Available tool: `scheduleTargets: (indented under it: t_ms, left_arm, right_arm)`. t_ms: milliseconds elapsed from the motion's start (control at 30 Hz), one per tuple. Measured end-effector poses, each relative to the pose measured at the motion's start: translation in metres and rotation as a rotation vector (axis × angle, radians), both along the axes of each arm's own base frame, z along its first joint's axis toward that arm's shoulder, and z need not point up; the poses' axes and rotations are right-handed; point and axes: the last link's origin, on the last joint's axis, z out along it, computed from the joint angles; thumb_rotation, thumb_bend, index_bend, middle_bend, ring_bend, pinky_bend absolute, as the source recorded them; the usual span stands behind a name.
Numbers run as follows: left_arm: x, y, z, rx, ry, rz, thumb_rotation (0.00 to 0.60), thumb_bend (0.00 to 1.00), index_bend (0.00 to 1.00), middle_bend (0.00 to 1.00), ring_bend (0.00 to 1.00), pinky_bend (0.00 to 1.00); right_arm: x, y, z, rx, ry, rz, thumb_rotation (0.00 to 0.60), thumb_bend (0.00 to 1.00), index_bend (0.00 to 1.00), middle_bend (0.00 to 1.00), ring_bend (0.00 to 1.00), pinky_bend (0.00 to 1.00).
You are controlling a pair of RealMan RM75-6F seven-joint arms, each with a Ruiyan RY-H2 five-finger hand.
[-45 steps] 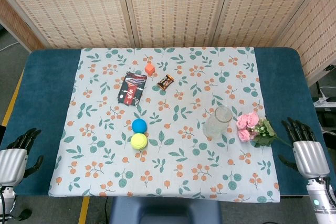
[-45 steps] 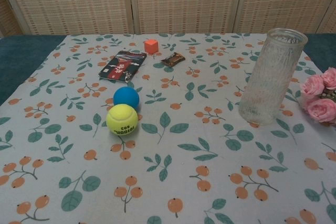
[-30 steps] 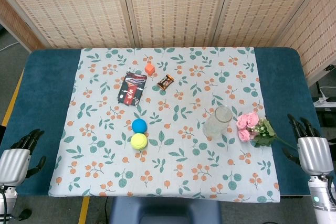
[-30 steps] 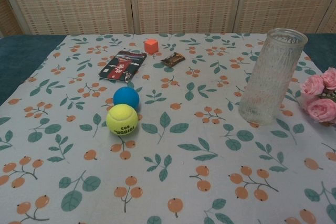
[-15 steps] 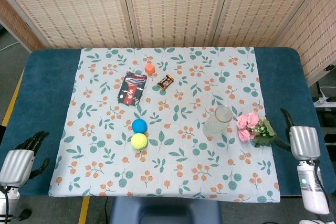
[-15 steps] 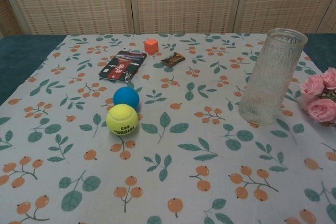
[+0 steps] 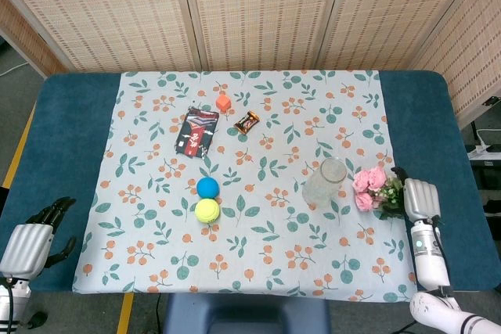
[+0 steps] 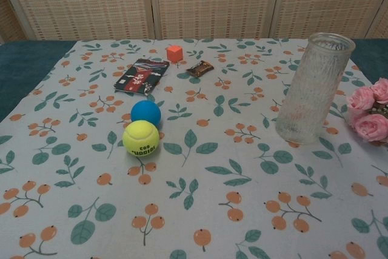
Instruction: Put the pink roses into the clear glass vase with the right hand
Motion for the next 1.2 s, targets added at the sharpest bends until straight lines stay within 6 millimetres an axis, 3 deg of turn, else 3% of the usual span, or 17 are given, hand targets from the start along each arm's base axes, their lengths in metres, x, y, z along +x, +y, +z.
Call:
scheduleTargets:
  t_ms: [133,267,400,500,667,800,1067,1200]
  left_arm:
    - [0.001,-0.001,-0.001,-0.009,-0.002,-0.003,0.6,0.37,0.13,0.14,0.25,0.42]
    - [0.001,-0.001,-0.001,-0.012,-0.003,-0.004,0.6,0.37,0.13,0.14,0.25,0.42]
    - [0.001,-0.001,0.0,-0.011,-0.006,-0.003,0.6,0.37,0.13,0.14,0.25,0.42]
    - [0.001,-0.001,0.0,-0.01,-0.007,-0.004,0.6,0.37,0.14,0.15,0.25,0.42]
    - [0.001,-0.002,-0.001,-0.013,-0.004,-0.004,0.6,0.37,0.14,0.15,0.25,0.42]
    - [0.002,-0.002,-0.002,-0.019,-0.001,-0.003,0.6,0.37,0.14,0.15,0.25,0.42]
    - [0.002,-0.002,-0.004,-0.031,0.005,-0.003,0.6,0.37,0.14,0.15,0.25,0.42]
    - [0.002,-0.002,-0.004,-0.031,0.006,-0.001,0.6,0.37,0.14,0.15,0.25,0.42]
  right_arm:
    - [-0.002,-0.009,-0.011,0.019,0.022,-0.02,0.6,0.0,0.37,0.96,1.0,1.0]
    - [-0.004,-0.012,-0.018,0.034,0.06,-0.027,0.6,0.06,0.58,0.98,1.0,1.0]
    - [-0.003,-0.011,-0.014,0.007,0.081,-0.009,0.6,0.36,0.8,1.0,1.0,1.0]
    - [-0.002,-0.01,-0.007,-0.038,0.095,0.022,0.6,0.53,0.88,1.0,1.0,1.0]
    - [0.004,-0.003,0.017,-0.146,0.08,0.098,0.6,0.64,0.91,1.0,1.0,1.0]
    - [0.022,0.011,0.038,-0.226,0.036,0.194,0.6,0.65,0.91,1.0,1.0,1.0]
    - [0.096,0.053,0.087,-0.413,-0.131,0.55,0.6,0.67,0.91,1.0,1.0,1.0]
    - [0.125,0.059,0.102,-0.408,-0.278,0.636,0.6,0.71,0.91,1.0,1.0,1.0]
